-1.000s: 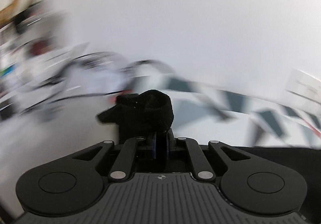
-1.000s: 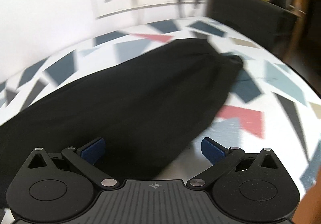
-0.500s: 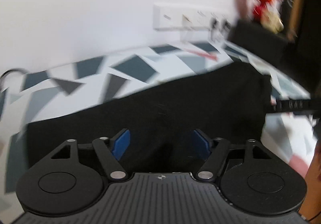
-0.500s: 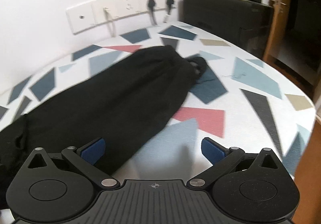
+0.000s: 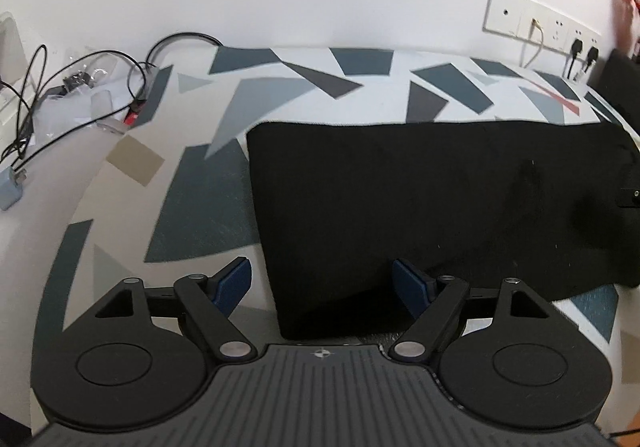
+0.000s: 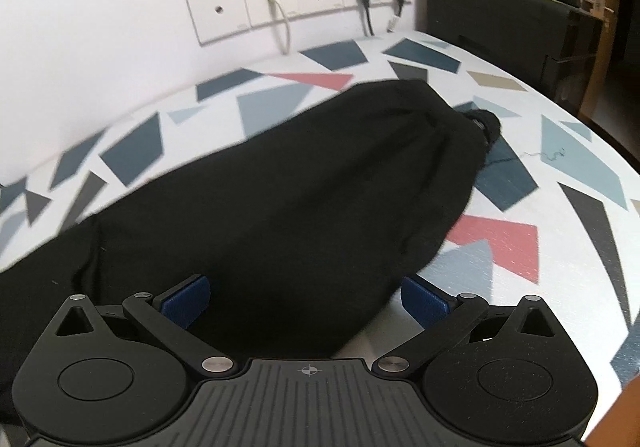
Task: Fold clothes
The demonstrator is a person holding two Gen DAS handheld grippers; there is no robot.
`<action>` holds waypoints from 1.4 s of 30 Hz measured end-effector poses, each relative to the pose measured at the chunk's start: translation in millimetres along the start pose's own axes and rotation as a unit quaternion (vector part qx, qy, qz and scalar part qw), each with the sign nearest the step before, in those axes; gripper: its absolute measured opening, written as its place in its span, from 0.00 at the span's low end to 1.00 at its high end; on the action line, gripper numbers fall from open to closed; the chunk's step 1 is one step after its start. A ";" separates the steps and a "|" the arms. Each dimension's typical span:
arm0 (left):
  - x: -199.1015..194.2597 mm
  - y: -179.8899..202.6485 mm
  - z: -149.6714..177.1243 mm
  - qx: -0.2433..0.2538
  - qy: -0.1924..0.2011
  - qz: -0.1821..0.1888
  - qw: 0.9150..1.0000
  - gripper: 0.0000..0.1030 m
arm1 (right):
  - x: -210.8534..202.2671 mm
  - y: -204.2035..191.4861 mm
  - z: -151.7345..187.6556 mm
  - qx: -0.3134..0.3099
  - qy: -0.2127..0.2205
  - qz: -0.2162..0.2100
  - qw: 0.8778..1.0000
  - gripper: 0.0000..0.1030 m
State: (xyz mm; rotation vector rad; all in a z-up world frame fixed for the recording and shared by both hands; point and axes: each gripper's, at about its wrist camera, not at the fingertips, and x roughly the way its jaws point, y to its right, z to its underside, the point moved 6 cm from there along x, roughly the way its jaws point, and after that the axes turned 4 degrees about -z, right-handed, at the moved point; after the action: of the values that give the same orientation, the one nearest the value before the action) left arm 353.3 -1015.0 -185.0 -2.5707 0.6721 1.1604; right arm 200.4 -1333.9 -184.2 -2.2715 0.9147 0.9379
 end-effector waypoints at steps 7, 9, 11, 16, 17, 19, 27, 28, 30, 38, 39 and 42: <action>17.8 -14.1 5.0 -0.019 -0.007 -0.050 0.999 0.94 | 7.7 21.3 5.8 0.028 -0.015 0.026 0.999 0.99; 21.6 -18.7 4.0 -0.036 -0.015 -0.054 0.998 0.99 | 9.8 29.3 5.0 0.029 -0.011 0.038 0.999 0.99; 24.7 -22.2 3.0 -0.056 -0.027 -0.056 0.996 1.00 | 12.4 36.3 4.2 0.026 -0.008 0.051 0.998 0.99; 23.7 -28.2 -0.2 -0.133 -0.053 -0.011 0.990 0.96 | 19.6 49.1 -5.0 0.027 -0.001 0.064 0.998 0.99; 16.7 -27.5 -3.2 -0.155 -0.041 0.018 0.987 0.96 | 21.6 52.6 -9.0 0.032 -0.001 0.065 0.997 0.99; 3.1 -21.5 -11.8 -0.164 -0.015 0.049 0.985 0.96 | 25.9 60.9 -19.3 0.044 0.000 0.063 0.997 0.99; 13.2 1.7 -34.8 -0.107 0.007 -0.016 0.994 0.99 | 42.1 103.0 -55.5 0.088 0.058 0.063 0.992 0.99; 18.3 1.0 -37.7 -0.110 0.004 -0.023 0.994 0.99 | 45.0 106.5 -59.3 0.088 0.061 0.063 0.992 0.99; 26.4 0.9 -42.7 -0.113 0.000 -0.036 0.993 0.99 | 52.4 110.7 -66.0 0.085 0.059 0.064 0.993 0.99; 60.5 18.6 -46.8 -0.085 -0.042 -0.095 0.991 1.00 | 80.7 109.8 -84.5 0.032 0.046 0.088 0.994 0.99; 61.2 20.6 -46.8 -0.084 -0.039 -0.101 0.991 1.00 | 82.0 109.0 -85.0 0.028 0.048 0.089 0.994 0.99; 63.4 21.3 -46.4 -0.091 -0.036 -0.108 0.989 1.00 | 84.1 109.0 -86.6 0.020 0.055 0.085 0.995 0.99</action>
State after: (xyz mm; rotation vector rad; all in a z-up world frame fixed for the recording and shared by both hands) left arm 409.2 -1071.4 -203.0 -2.6523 0.2739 1.2843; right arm 199.6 -1493.7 -214.4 -2.2567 1.1813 0.8621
